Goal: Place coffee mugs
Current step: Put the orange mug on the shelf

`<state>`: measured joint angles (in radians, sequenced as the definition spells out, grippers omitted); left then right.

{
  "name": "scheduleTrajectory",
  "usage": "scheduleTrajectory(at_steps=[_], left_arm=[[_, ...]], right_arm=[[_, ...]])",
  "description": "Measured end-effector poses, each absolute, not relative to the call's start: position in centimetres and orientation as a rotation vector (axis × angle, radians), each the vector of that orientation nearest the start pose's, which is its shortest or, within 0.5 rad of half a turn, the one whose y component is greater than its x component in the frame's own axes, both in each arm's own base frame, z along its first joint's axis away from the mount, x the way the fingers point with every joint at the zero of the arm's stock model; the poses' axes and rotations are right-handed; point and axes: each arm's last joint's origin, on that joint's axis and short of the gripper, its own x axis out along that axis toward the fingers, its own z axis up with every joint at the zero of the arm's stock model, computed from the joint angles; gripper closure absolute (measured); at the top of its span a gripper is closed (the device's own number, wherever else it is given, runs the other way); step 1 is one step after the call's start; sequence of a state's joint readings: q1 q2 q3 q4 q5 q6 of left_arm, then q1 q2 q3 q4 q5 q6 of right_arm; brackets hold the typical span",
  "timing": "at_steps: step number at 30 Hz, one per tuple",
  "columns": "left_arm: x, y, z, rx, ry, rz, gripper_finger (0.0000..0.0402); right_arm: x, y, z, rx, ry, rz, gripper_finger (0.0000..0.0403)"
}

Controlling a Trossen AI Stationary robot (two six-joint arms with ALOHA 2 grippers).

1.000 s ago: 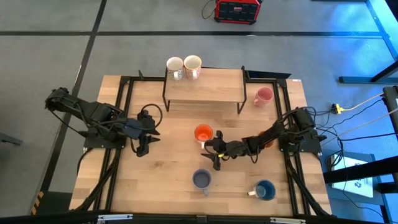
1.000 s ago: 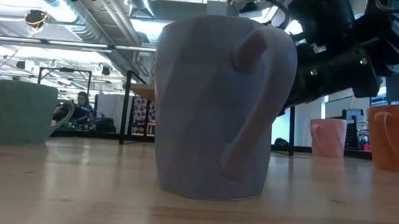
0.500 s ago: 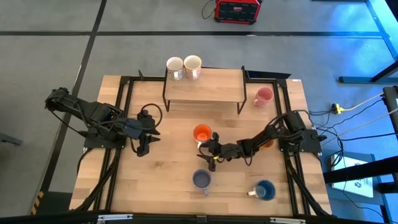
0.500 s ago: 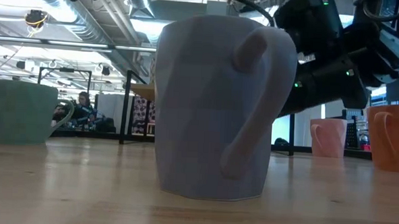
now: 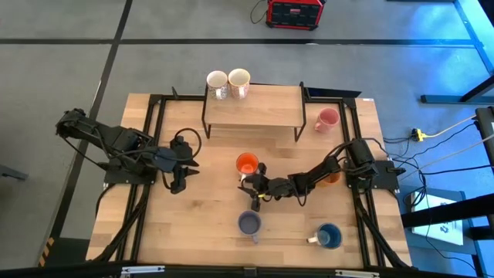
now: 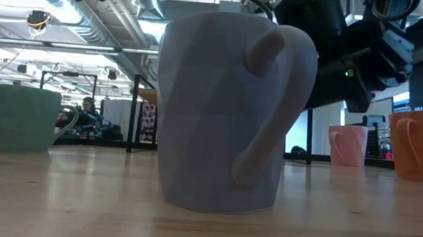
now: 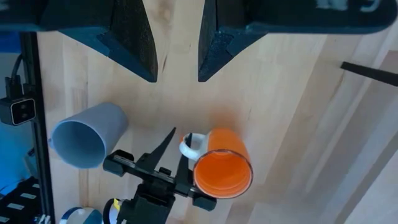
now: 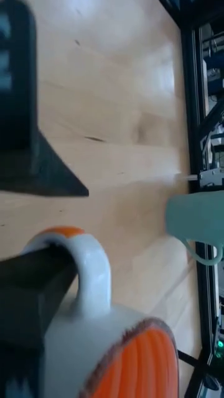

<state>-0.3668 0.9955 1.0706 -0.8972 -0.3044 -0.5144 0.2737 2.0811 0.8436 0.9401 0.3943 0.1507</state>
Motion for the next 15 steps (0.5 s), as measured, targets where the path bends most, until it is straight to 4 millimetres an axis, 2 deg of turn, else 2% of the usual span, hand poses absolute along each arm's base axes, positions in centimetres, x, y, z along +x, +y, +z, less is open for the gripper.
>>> scheduleTrajectory(at_steps=[3,5,11,15], left_arm=[[17.2,-5.7,33.3,-0.217,0.764,0.141,0.0292],[17.2,-5.7,33.3,-0.217,0.765,0.141,0.0292],[17.2,-5.7,33.3,-0.217,0.765,0.141,0.0292],[17.2,-5.7,33.4,-0.222,0.769,0.130,0.0292]], right_arm=[[36.5,9.1,9.4,0.051,0.271,-0.142,0.0367],[36.5,9.1,9.4,0.049,0.273,-0.137,0.0388],[36.5,9.2,10.1,0.081,0.281,-0.084,0.0390],[36.2,9.3,12.4,0.107,0.272,-0.057,0.0390]])
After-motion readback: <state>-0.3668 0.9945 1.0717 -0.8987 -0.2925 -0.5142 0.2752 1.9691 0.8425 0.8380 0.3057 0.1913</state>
